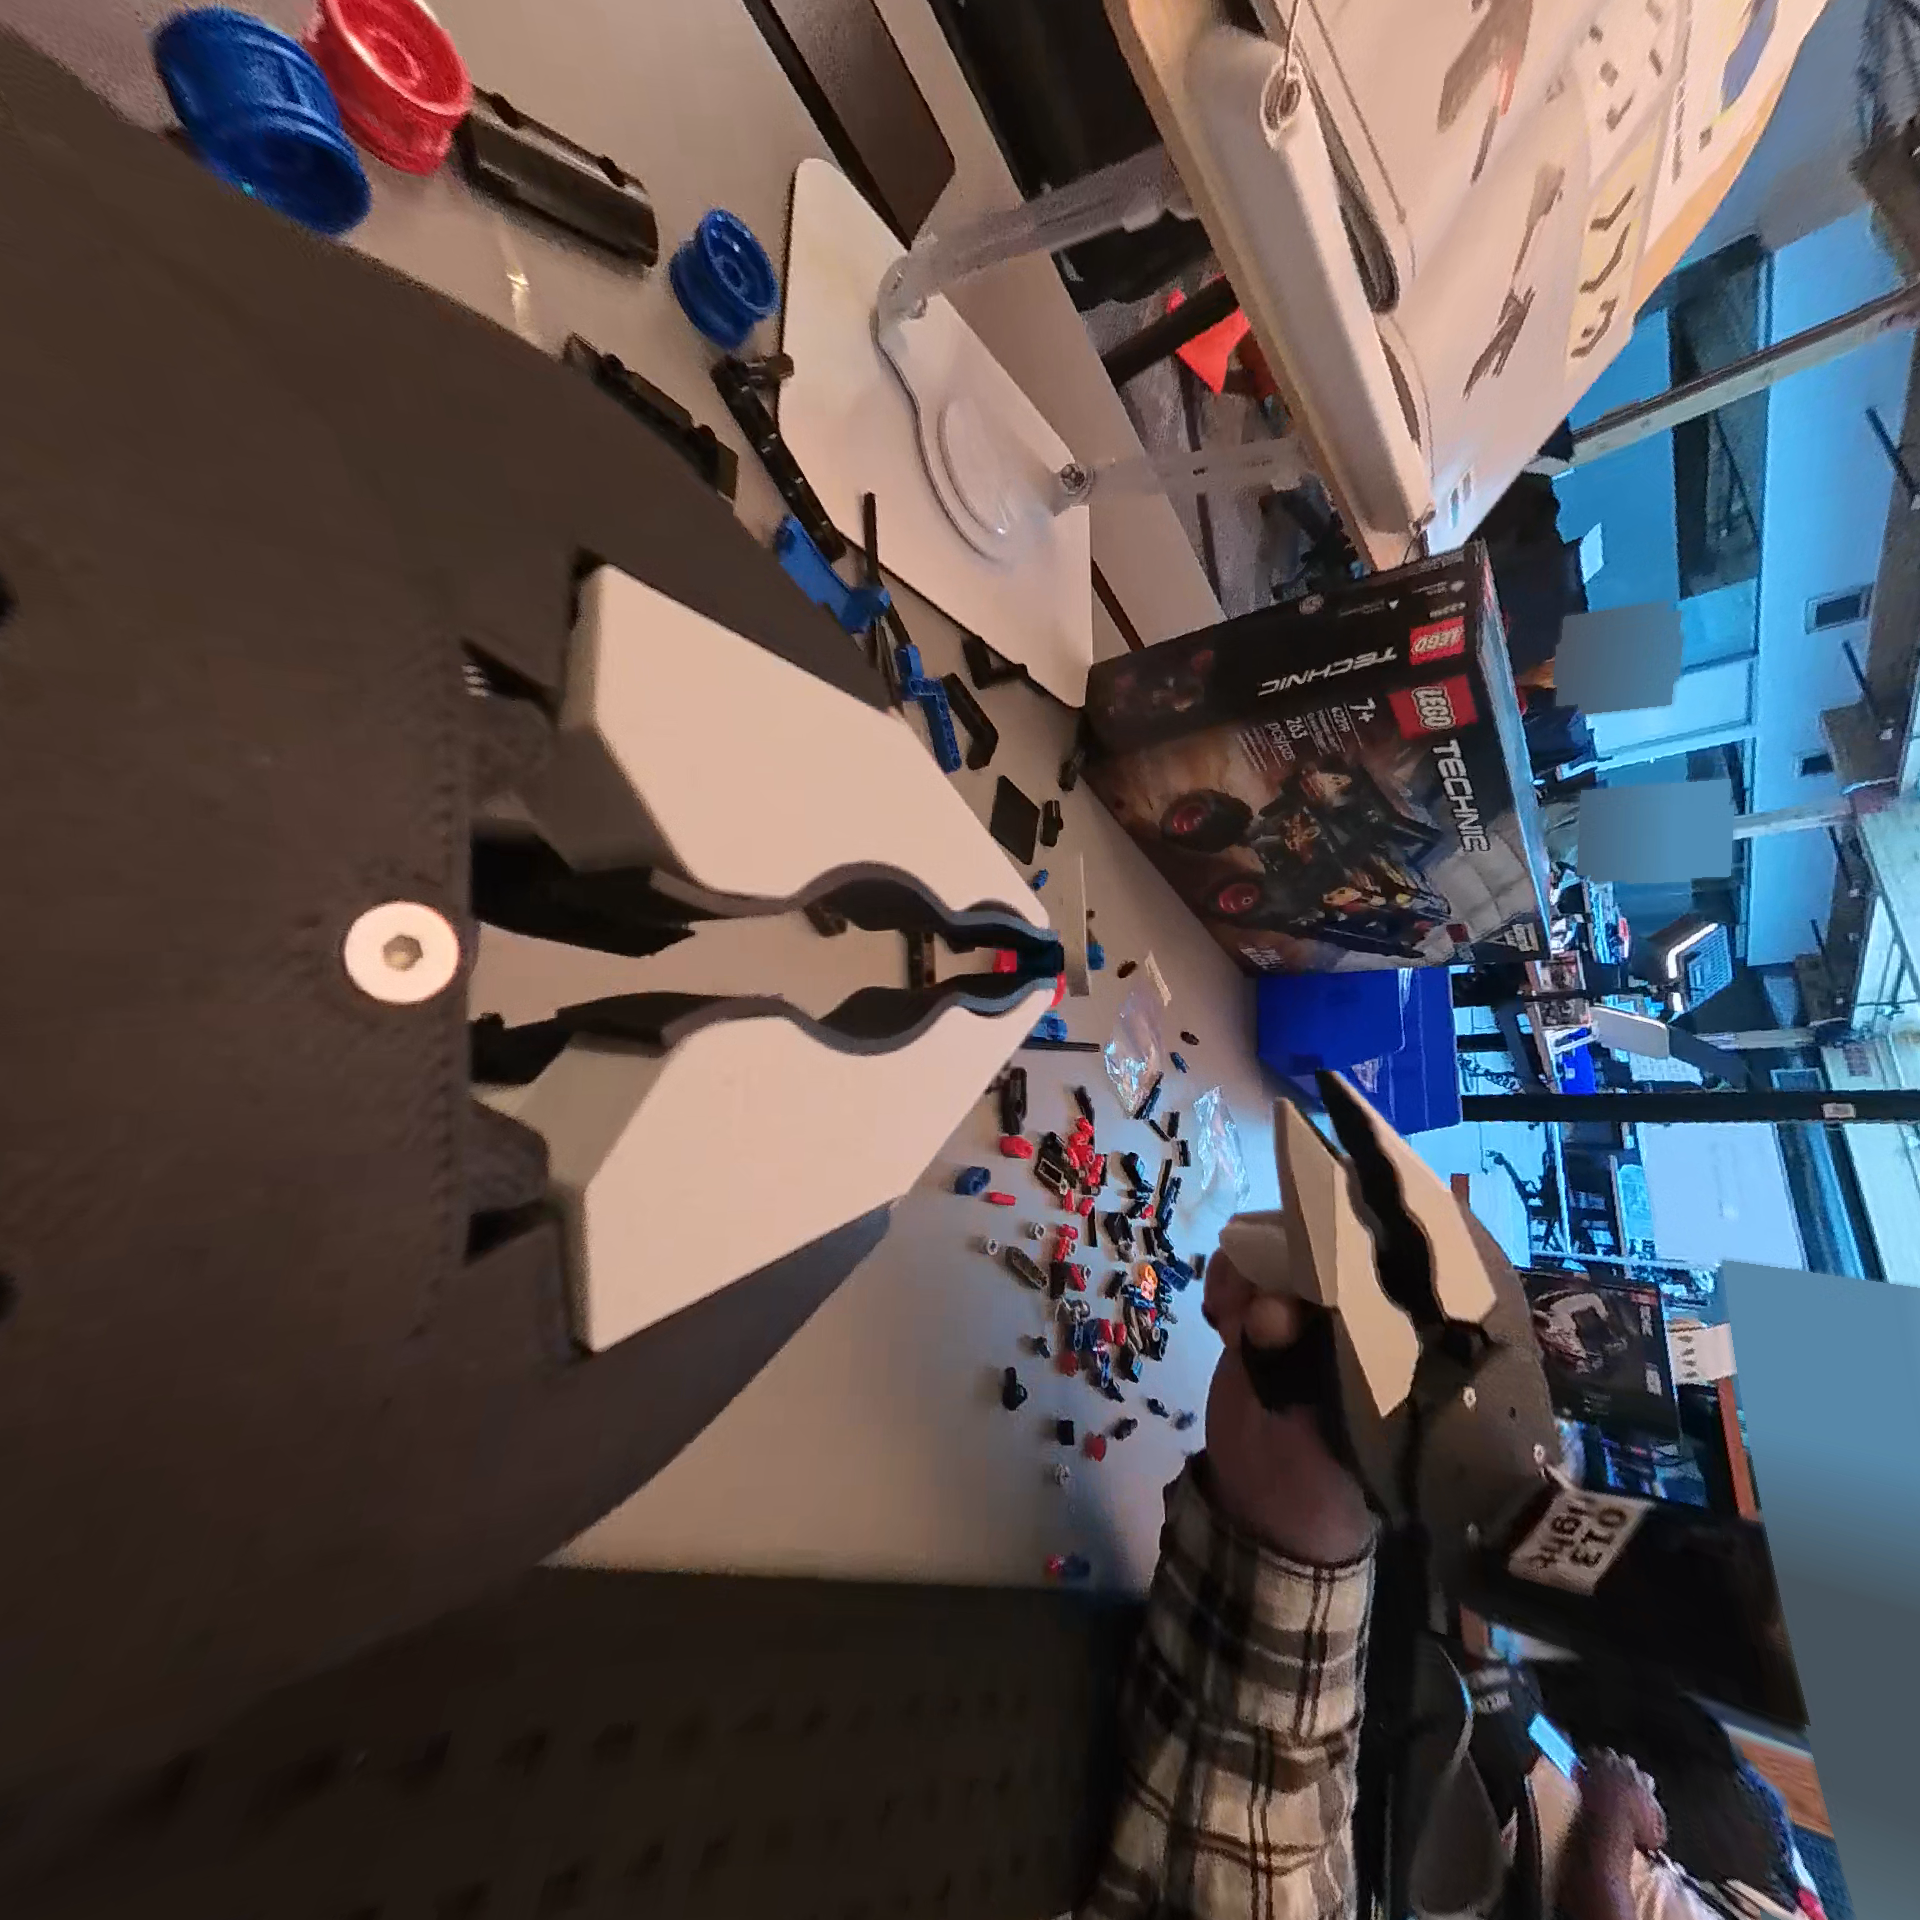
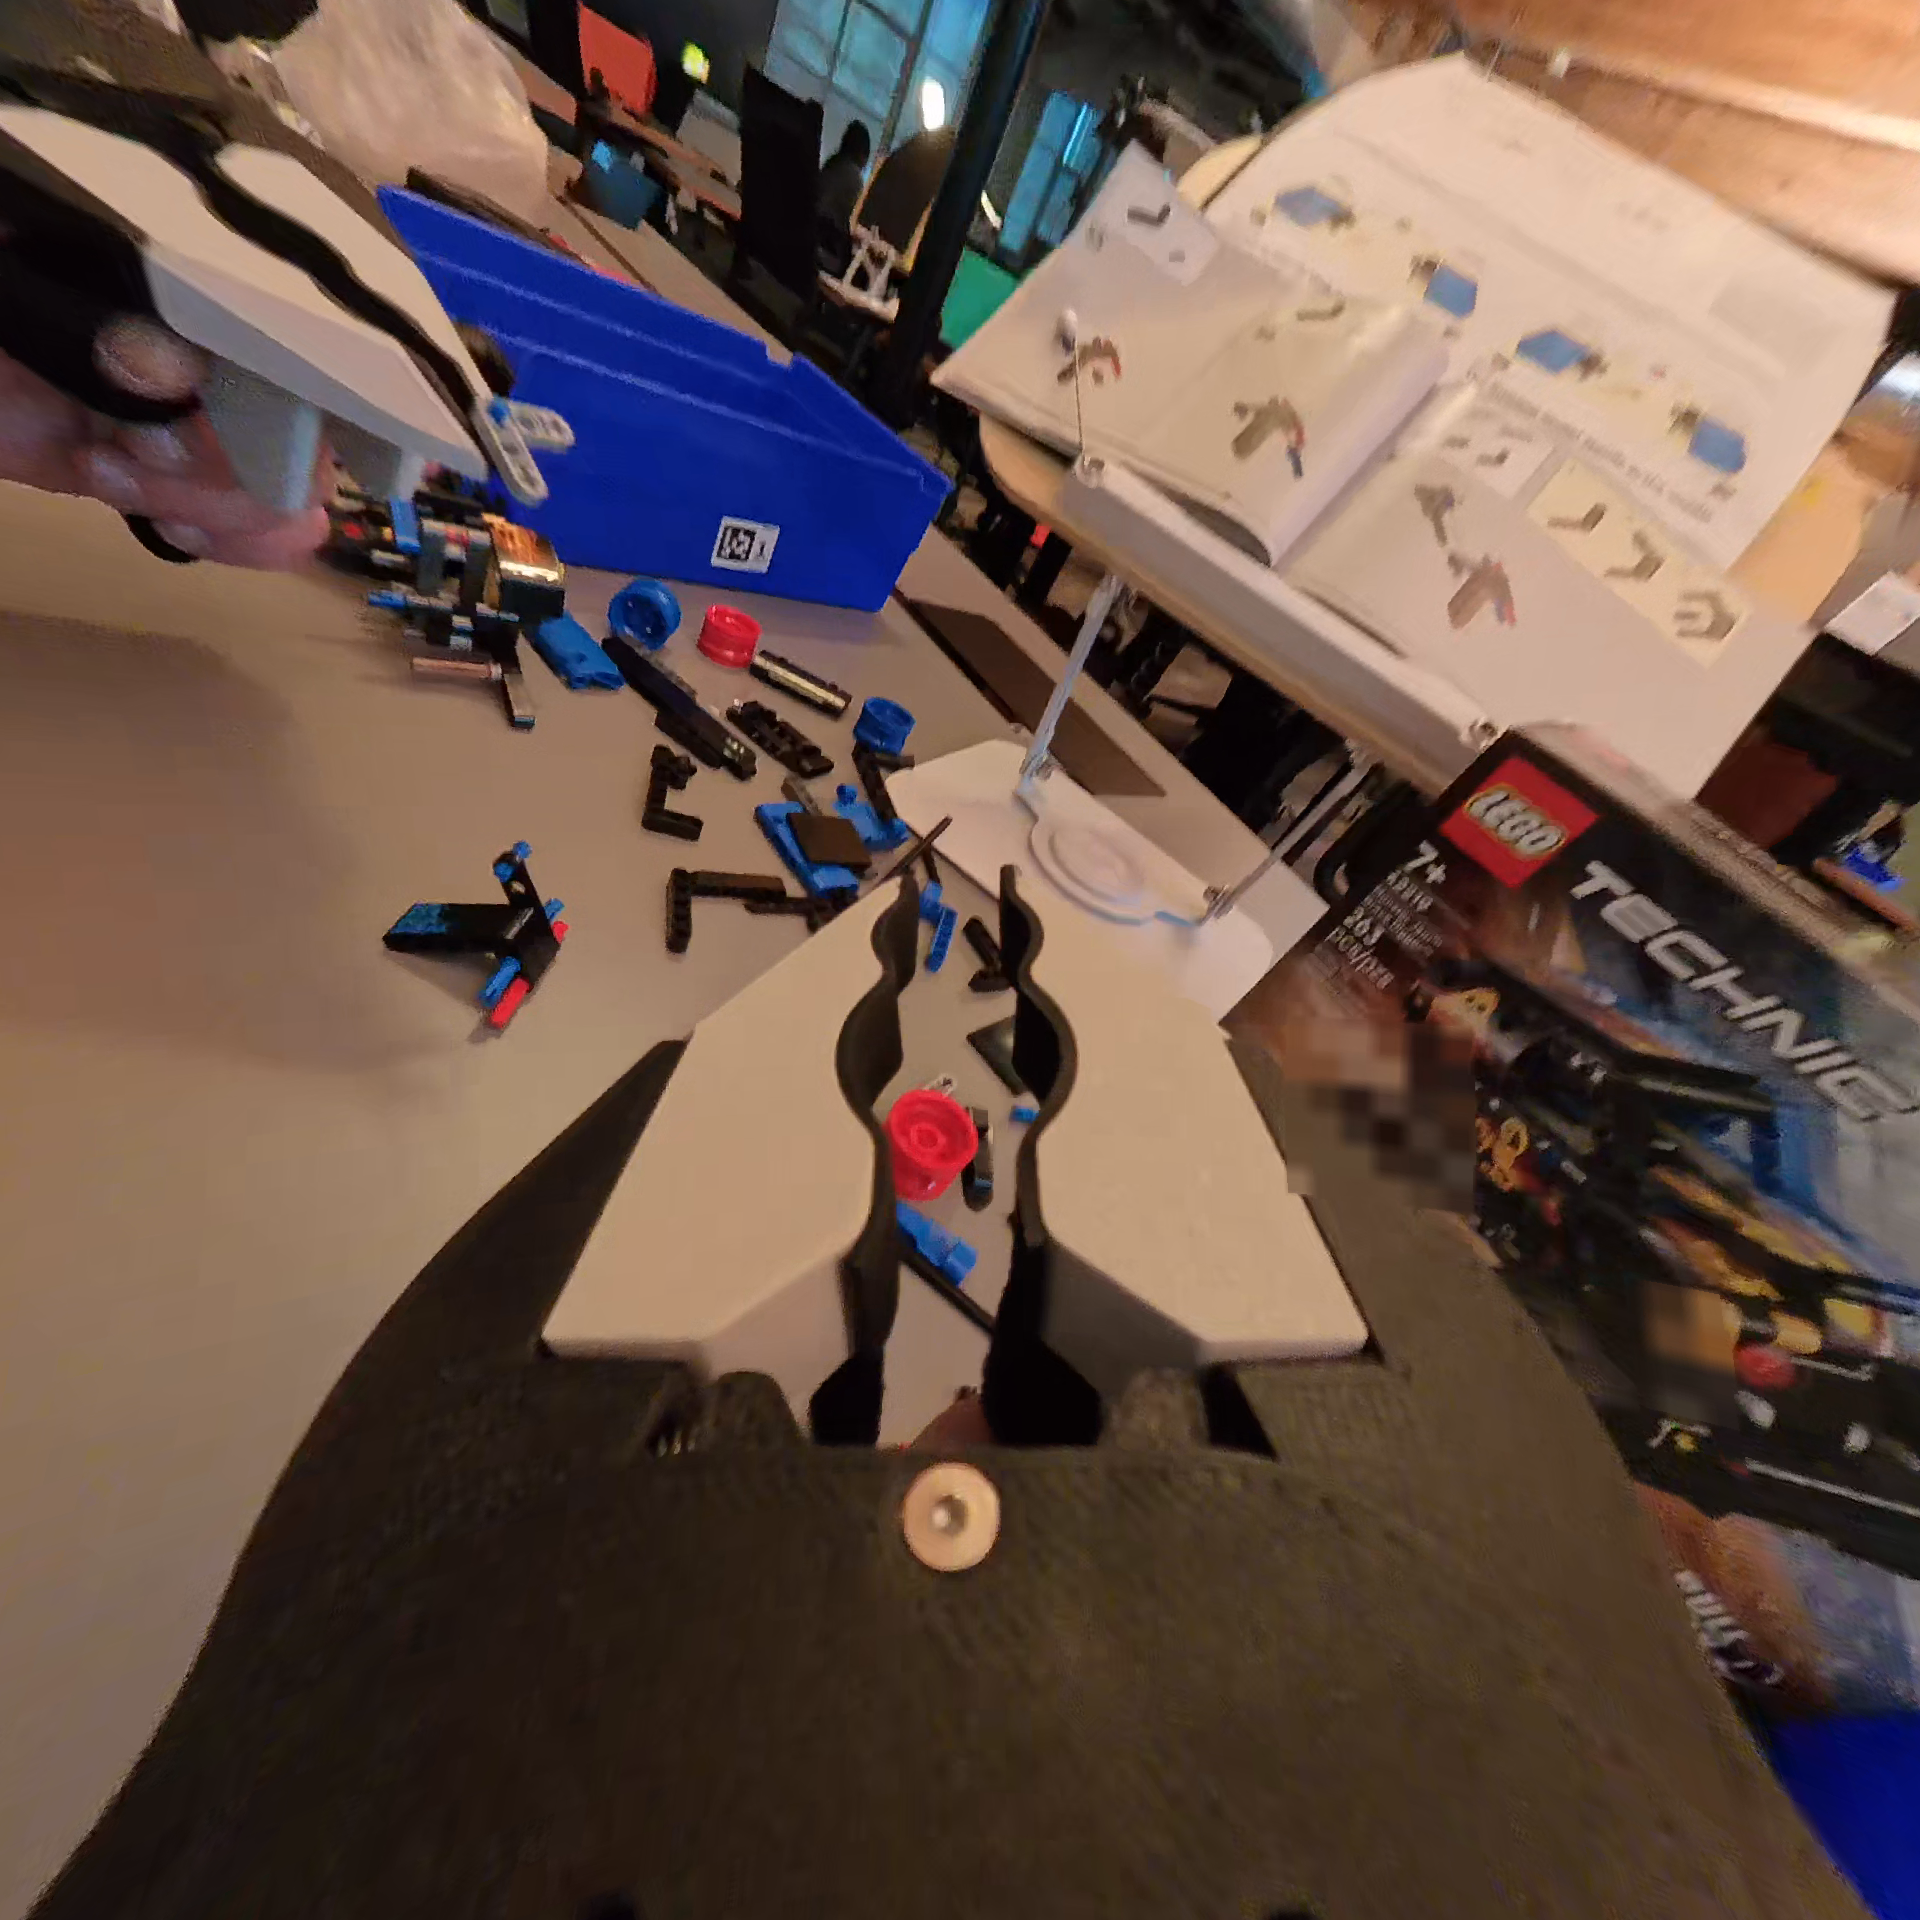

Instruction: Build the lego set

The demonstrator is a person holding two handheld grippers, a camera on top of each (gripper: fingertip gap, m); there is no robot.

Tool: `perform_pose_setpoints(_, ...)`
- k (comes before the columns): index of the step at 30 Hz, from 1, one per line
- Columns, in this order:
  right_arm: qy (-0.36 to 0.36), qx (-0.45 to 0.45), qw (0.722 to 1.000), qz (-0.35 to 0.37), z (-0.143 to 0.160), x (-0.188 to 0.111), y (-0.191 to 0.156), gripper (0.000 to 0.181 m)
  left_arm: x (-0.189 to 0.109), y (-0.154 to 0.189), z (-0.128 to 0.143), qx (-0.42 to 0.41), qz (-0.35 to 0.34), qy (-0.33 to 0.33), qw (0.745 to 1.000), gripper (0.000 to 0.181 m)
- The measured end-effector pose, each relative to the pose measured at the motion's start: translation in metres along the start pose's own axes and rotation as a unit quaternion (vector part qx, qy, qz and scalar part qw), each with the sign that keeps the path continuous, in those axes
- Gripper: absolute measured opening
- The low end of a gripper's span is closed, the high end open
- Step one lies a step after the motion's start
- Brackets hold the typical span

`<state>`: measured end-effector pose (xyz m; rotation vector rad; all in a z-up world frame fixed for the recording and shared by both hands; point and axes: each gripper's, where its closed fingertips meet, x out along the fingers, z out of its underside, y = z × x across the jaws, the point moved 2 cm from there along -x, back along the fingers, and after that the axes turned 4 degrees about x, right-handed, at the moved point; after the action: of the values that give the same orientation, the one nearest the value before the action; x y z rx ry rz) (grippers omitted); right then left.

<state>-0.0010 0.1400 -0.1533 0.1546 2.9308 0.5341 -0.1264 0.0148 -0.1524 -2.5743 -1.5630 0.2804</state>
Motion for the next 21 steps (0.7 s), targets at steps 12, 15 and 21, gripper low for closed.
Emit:
perform_pose_setpoints(12, -0.115, 0.072, 0.990, -0.027, 0.030, 0.016, 0.026, 0.006, -0.006, 0.004, 0.012, 0.015, -0.006, -0.033, 0.999, 0.001)
perform_pose_setpoints(15, -0.161, 0.075, 0.983, -0.047, 0.041, 0.007, 0.028, 0.007, -0.006, 0.005, 0.011, 0.013, -0.002, -0.031, 0.999, 0.001)
perform_pose_setpoints(21, -0.234, 0.092, 0.964, -0.091, 0.059, -0.011, 0.018, 0.008, -0.005, 0.009, 0.011, 0.013, 0.004, -0.031, 0.999, 0.001)
